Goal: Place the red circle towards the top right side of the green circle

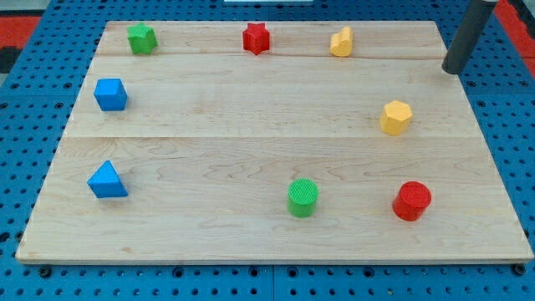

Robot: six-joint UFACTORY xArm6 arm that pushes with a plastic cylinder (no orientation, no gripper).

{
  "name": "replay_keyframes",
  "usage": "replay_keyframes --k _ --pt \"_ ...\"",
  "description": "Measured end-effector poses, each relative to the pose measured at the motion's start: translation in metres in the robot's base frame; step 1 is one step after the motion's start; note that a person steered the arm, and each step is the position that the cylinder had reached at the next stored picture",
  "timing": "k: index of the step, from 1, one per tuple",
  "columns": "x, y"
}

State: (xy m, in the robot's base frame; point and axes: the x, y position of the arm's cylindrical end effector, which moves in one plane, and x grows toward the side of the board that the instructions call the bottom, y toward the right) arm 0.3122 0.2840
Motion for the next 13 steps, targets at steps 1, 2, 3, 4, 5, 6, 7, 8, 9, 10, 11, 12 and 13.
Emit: replay_keyframes --k 1,2,3,4,5,6,7,8,9,10,11,12,13 --pt "-0.002 0.000" --pt "-0.004 0.000" --pt "-0.023 -0.005" --pt "-0.031 -0.034" --pt "0.002 -0.032" --pt "0.006 -0.032" --pt "0.019 -0.024" --pt "0.078 0.005" --pt "0.162 0.036" --pt "0.212 0.010" --pt "0.232 -0.039" --pt "0.242 -0.062" --pt "0.236 -0.134"
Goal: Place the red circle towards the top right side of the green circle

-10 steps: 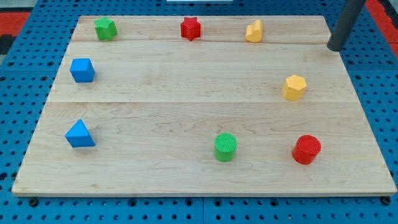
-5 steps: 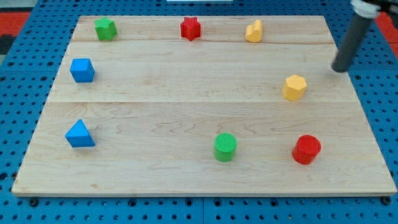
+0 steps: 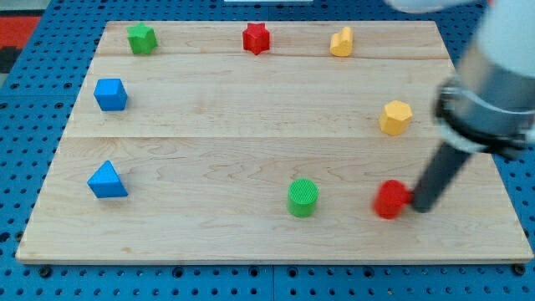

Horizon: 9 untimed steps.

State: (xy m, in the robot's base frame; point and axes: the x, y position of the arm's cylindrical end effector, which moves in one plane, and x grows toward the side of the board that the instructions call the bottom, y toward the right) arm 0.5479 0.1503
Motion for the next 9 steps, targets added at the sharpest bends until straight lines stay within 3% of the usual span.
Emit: replay_keyframes --k 1,2,7,9 --pt "-0.010 -0.063" --pt "-0.013 -0.073" --pt "-0.013 -0.079" --pt "-0.079 -0.010"
